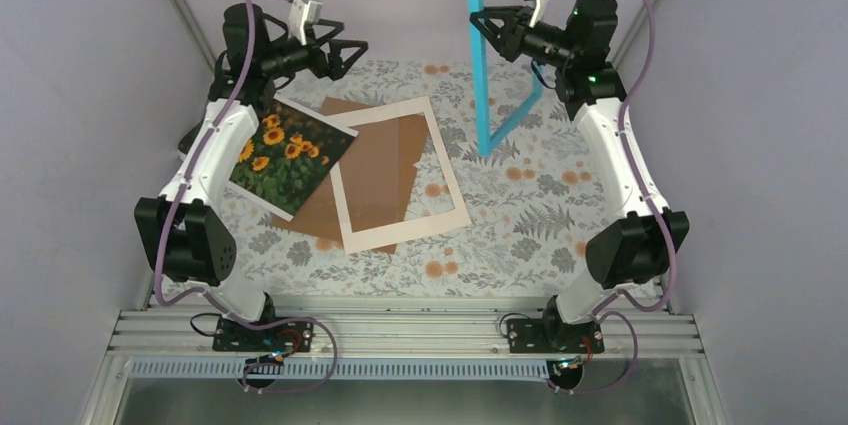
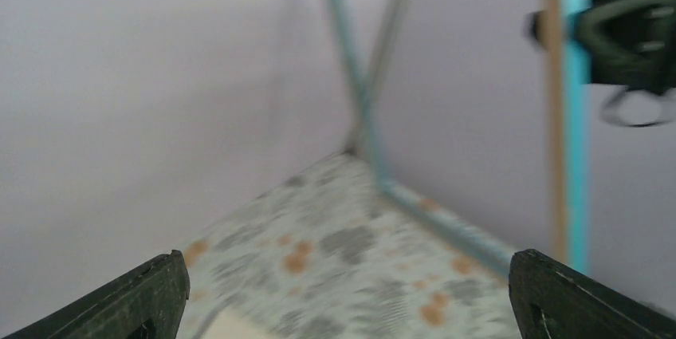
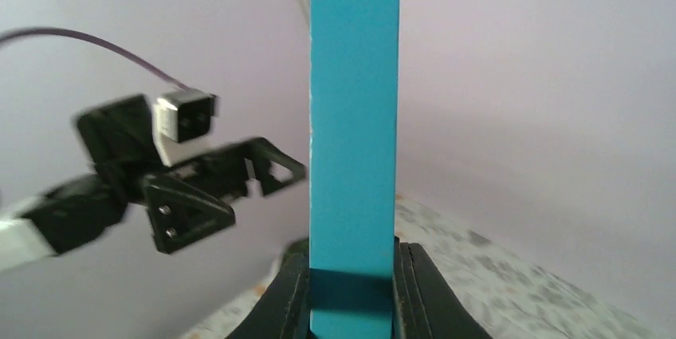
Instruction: Put the photo into the frame
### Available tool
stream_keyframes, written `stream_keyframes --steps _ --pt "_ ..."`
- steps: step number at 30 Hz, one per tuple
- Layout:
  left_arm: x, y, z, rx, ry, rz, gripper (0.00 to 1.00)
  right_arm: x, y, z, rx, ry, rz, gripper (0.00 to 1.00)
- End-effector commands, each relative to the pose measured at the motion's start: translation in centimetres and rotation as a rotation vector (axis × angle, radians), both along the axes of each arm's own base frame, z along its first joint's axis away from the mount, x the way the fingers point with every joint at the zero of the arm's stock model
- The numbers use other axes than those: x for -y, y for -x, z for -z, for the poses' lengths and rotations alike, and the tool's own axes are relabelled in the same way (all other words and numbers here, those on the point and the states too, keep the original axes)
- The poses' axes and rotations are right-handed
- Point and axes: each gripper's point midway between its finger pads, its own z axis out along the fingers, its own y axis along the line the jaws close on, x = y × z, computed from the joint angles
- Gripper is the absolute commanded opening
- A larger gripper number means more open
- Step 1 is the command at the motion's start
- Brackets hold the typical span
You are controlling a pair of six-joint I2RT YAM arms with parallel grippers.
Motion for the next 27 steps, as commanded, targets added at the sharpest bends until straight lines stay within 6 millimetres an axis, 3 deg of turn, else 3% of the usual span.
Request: stream_keyframes --steps 1,7,9,11,18,24,27 --pt "5.2 6.3 -5.2 0.081 0.158 0.409 1.00 -1.2 5.5 -9.2 0.239 -0.152 -0.228 0.03" --pt "10.3 11.5 -7.7 0.149 0.201 0.612 1.00 -1.1 7.4 -13.0 0.251 -0.276 -0.311 0.03" --pt "11.8 12.5 -8.1 0.146 0.213 0.656 1.00 -1.0 8.3 -14.2 0.256 -0.304 -0.331 0.03" --pt "12.9 13.2 -8.7 0.152 0.229 0.685 1.00 -1.2 7.8 -14.2 0.239 -0.332 -0.350 0.03" --pt "17.1 13.7 -9.6 0.120 0.271 0.746 1.00 -2.1 9.2 -15.0 0.240 -0.376 -0.401 0.03" --pt "19.1 13.8 -9.5 0.072 0.311 0.781 0.96 -2.3 10.6 -15.9 0.254 -0.398 -0.429 0.03" --pt "19.9 14.8 -9.6 0.064 0.328 0.828 0.89 -2.4 10.6 -15.7 0.251 -0.402 -0.436 0.03"
